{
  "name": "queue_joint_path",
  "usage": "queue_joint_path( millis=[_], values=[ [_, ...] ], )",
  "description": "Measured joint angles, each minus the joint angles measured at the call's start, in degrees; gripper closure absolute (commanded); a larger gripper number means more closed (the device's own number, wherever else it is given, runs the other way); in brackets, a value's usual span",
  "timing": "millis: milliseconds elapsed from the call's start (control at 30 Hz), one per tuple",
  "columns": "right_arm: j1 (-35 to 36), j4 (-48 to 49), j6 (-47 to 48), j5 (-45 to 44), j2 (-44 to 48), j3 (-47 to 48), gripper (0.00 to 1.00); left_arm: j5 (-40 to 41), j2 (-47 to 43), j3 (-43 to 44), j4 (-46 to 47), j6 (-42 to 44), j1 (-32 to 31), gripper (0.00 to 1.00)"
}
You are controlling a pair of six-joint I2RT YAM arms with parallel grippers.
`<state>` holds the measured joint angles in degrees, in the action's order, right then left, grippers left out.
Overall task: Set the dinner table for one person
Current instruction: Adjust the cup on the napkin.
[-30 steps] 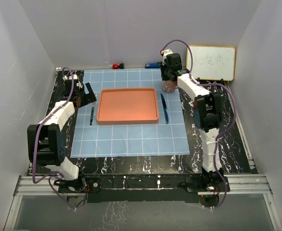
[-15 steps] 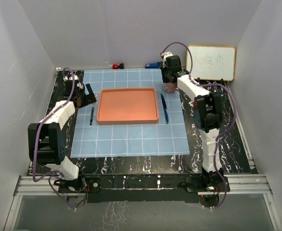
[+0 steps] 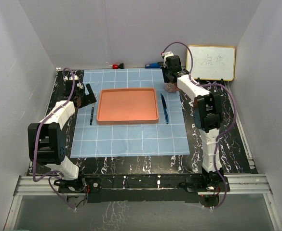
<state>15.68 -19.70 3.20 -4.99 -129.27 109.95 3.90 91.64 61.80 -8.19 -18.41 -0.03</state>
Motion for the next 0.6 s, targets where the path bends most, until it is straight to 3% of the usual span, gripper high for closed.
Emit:
queue_joint_path(
  millis=[600],
  values=[
    [-0.66, -0.33, 0.76, 0.39, -2.05, 3.21, 1.00, -0.20, 0.11, 0.00, 0.44, -0.02, 0.00, 0.01]
  ],
)
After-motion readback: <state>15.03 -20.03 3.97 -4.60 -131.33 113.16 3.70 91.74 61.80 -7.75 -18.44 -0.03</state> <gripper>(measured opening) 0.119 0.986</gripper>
